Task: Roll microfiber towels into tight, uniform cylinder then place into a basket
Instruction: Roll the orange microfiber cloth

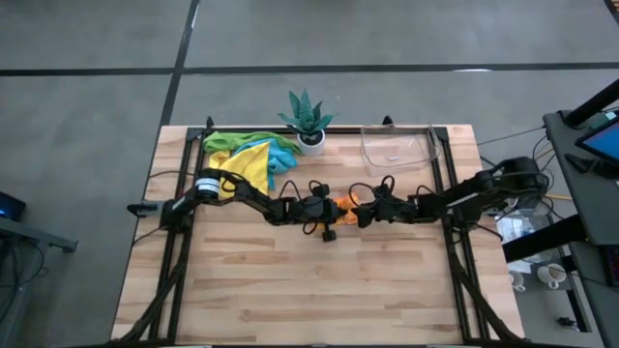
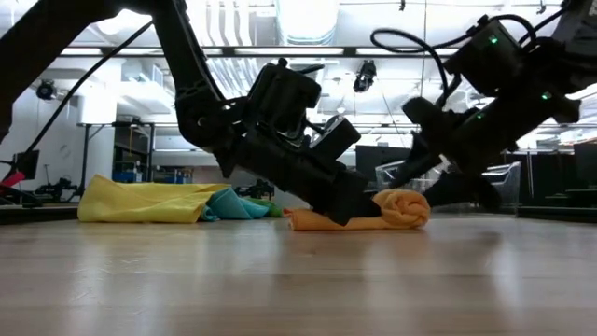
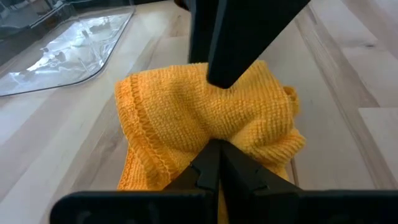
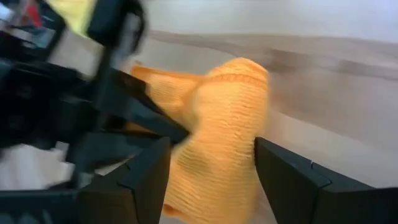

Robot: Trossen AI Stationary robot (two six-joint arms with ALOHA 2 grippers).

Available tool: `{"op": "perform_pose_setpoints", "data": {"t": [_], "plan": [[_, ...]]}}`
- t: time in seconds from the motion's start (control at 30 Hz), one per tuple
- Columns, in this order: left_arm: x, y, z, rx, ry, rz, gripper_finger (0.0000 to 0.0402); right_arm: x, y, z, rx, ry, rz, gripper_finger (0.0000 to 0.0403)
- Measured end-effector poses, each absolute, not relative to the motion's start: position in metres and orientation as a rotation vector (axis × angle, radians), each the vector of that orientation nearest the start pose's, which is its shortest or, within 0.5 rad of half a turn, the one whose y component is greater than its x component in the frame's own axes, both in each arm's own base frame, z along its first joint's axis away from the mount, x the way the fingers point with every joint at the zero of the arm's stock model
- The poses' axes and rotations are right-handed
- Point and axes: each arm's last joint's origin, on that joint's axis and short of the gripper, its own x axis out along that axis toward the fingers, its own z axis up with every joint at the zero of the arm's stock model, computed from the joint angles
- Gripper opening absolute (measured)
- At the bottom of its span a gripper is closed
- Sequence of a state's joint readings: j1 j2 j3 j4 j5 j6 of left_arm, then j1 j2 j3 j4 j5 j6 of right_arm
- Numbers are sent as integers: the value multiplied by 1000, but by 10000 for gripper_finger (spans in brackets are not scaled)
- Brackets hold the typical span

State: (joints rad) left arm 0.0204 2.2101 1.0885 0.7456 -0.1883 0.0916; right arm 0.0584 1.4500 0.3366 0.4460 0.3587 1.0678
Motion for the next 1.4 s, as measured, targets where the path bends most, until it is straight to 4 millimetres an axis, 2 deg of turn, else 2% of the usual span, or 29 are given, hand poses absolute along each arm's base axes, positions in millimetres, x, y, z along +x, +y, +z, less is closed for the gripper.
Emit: {"op": "perform_pose_setpoints", "data": {"t": [0.3, 0.57, 0.9, 1.13, 1.4], "plan": [[427, 14, 85, 122, 387, 189, 0, 226, 0, 113, 898, 432, -601, 194], [427, 14, 85, 122, 388, 189, 0, 220, -4, 100, 863, 526, -692, 182], [427, 14, 84, 124, 392, 188, 0, 207, -6, 122, 777, 524, -704, 182], [427, 14, 84, 125, 392, 188, 0, 208, -6, 130, 825, 446, -706, 182], [427, 14, 84, 125, 393, 187, 0, 217, -5, 110, 864, 504, -691, 182]]}}
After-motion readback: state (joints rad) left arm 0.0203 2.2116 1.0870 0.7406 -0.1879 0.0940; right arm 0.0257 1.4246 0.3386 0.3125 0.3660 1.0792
